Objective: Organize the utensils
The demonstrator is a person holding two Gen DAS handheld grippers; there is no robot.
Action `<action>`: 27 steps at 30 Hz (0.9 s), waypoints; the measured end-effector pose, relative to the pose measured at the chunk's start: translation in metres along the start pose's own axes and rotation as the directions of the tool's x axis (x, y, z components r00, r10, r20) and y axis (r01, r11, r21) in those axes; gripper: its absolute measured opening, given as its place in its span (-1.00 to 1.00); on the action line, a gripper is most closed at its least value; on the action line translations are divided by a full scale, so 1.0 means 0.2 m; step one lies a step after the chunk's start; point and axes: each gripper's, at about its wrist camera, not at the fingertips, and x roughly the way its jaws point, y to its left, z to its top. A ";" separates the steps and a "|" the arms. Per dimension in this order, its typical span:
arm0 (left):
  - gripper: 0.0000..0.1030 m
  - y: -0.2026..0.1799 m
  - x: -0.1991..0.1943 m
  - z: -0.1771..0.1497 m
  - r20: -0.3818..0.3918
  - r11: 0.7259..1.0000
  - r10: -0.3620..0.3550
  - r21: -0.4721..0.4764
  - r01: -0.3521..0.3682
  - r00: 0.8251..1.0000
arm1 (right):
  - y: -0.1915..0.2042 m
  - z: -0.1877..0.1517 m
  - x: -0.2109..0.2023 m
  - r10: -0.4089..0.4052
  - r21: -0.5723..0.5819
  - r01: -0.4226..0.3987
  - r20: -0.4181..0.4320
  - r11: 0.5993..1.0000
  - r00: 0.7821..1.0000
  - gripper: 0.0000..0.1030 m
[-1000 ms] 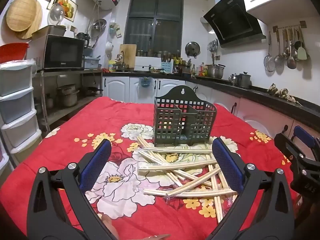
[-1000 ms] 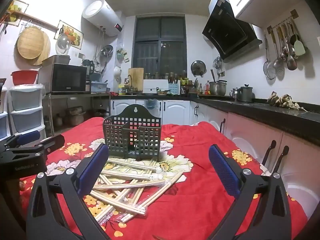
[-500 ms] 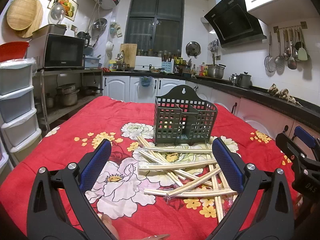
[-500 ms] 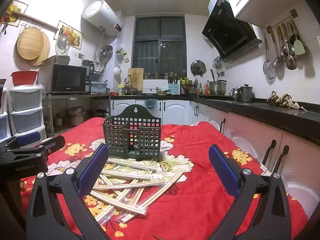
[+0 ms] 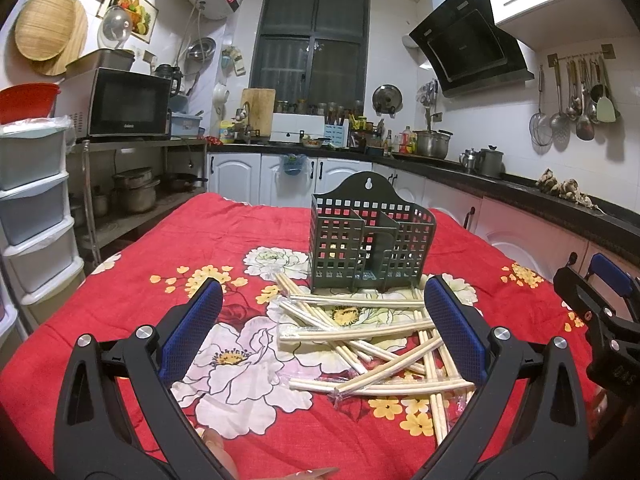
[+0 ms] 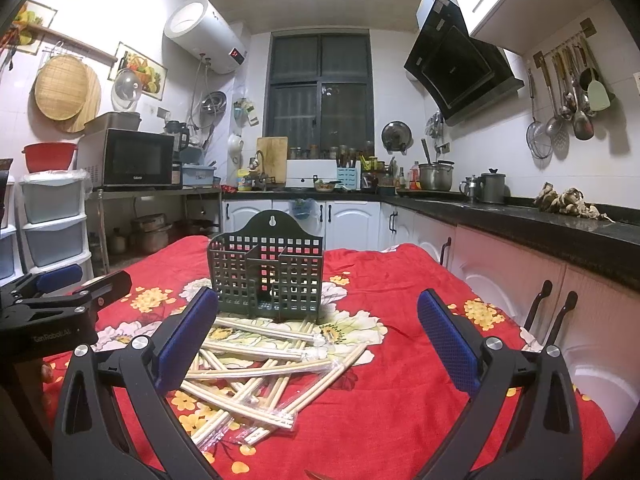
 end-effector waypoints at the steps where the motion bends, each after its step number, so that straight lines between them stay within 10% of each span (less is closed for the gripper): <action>1: 0.81 0.00 0.00 0.00 0.000 1.000 0.001 0.001 -0.001 1.000 | 0.00 0.00 0.00 0.001 0.001 -0.001 0.001 1.000 1.000 0.88; 27: 0.81 0.10 0.01 0.03 -0.030 0.998 0.011 -0.065 -0.013 0.999 | 0.05 0.03 0.04 0.065 -0.027 -0.067 -0.065 0.997 0.996 0.88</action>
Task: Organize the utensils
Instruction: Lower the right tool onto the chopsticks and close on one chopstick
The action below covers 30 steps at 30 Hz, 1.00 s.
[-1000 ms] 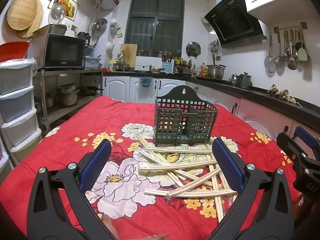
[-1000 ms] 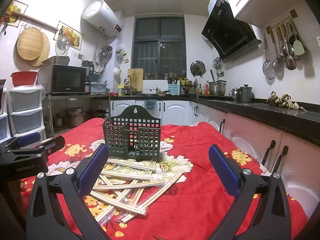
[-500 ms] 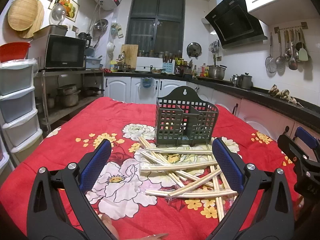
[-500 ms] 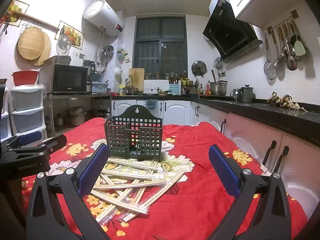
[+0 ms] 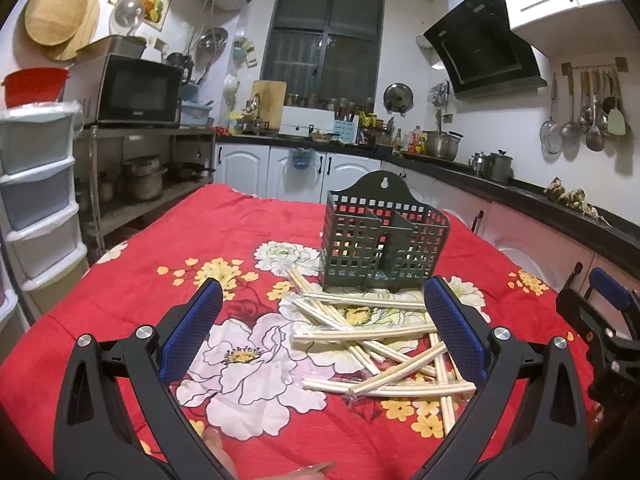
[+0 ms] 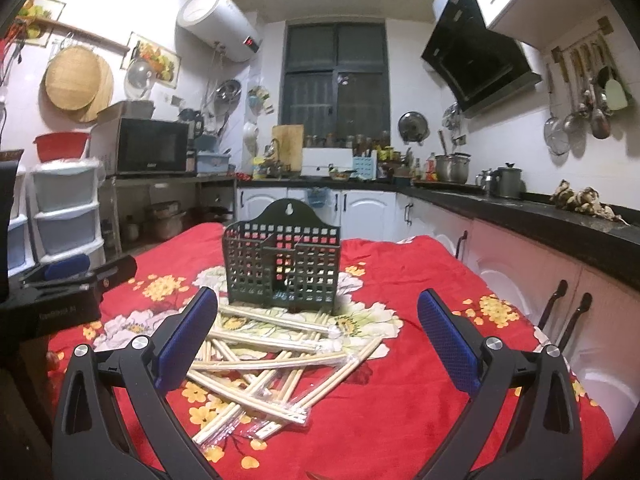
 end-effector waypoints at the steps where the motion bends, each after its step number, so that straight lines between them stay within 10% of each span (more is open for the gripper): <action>1: 0.81 0.01 0.00 0.00 -0.005 1.000 -0.005 -0.010 0.005 1.000 | 0.00 0.00 0.01 0.002 -0.002 -0.002 -0.007 1.000 1.000 0.88; 15: 0.81 0.10 0.09 0.04 -0.091 0.998 -0.051 -0.044 0.047 0.995 | 0.00 0.05 0.10 0.078 -0.021 -0.079 -0.061 0.997 0.995 0.88; 30: 0.81 0.13 0.38 0.16 -0.282 0.992 -0.123 -0.075 0.106 0.952 | -0.11 0.16 0.44 0.068 0.003 -0.069 -0.224 0.998 0.972 0.88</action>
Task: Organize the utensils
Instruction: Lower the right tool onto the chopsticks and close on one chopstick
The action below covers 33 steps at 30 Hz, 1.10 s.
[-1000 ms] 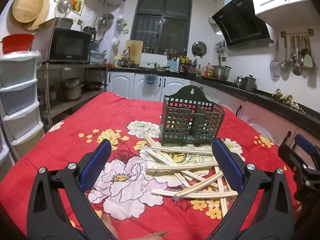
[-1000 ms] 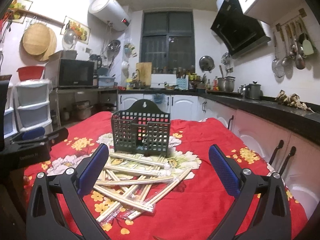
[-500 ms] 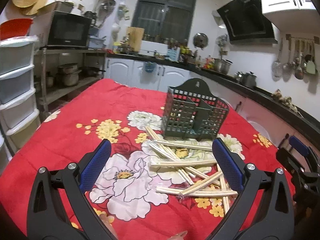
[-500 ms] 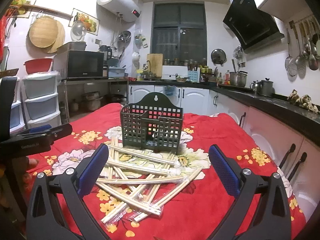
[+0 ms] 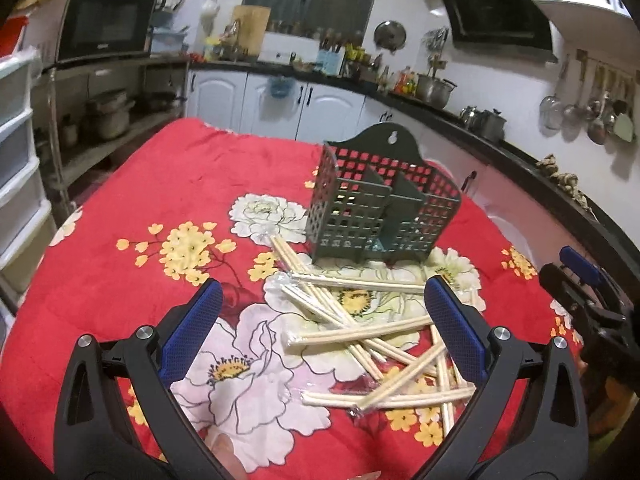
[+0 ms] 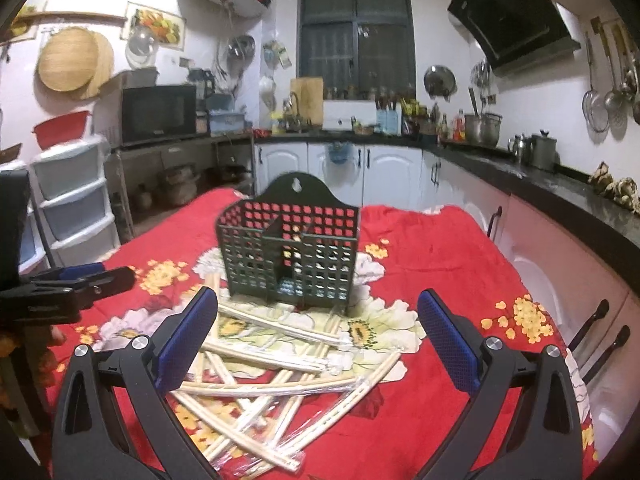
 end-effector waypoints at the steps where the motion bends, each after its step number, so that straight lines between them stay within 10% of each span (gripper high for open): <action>1: 0.81 0.01 0.01 0.00 0.000 1.000 -0.012 -0.009 0.012 1.000 | -0.01 0.00 0.03 0.002 0.004 -0.002 -0.021 1.000 1.000 0.88; 15: 0.46 0.17 0.28 -0.10 -0.226 0.988 -0.103 -0.133 0.074 0.969 | -0.21 -0.09 0.48 0.112 0.165 -0.058 -0.338 0.985 0.934 0.44; 28: 0.04 0.21 0.38 -0.16 -0.287 0.970 -0.179 -0.213 0.119 0.941 | -0.28 -0.16 0.65 0.207 0.266 -0.103 -0.400 0.958 0.893 -0.03; 33: -0.17 0.23 0.39 -0.17 -0.293 0.966 -0.184 -0.229 0.118 0.938 | -0.28 -0.18 0.67 0.227 0.280 -0.115 -0.409 0.953 0.884 -0.57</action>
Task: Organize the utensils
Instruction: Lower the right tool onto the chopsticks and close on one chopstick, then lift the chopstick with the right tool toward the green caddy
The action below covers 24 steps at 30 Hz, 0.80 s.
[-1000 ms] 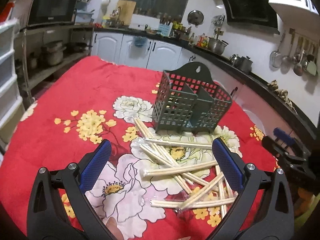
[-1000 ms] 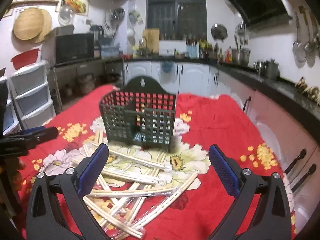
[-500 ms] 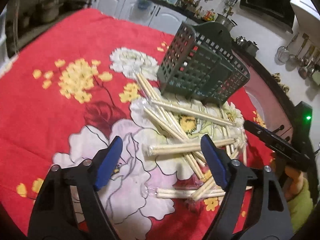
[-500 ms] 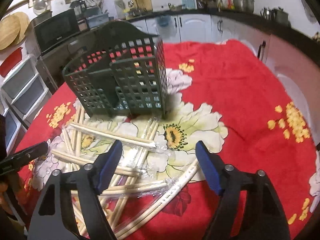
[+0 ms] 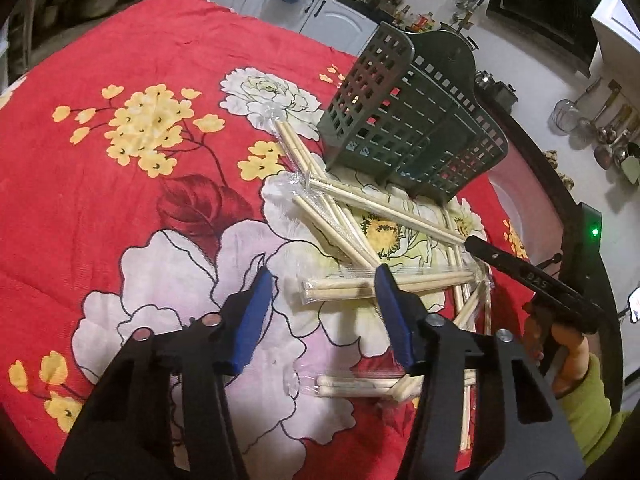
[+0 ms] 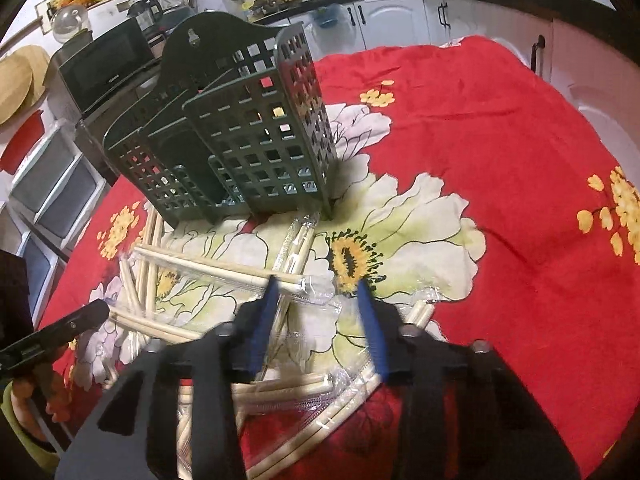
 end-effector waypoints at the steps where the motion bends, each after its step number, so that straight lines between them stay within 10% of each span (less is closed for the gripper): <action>1: -0.21 0.00 0.00 0.00 0.000 1.000 0.001 -0.001 -0.001 1.000 | 0.00 0.00 0.00 0.004 0.000 -0.004 0.002 1.000 1.000 -0.64; 15: -0.92 0.02 -0.03 0.01 0.029 0.999 -0.032 -0.001 0.032 0.999 | 0.06 0.01 -0.19 0.001 -0.068 0.009 0.151 0.998 0.989 -0.96; 24: -0.99 -0.12 -0.20 0.10 0.137 0.993 -0.085 0.092 0.073 0.987 | 0.13 0.05 -0.38 0.004 -0.133 0.033 0.268 0.991 0.963 -0.97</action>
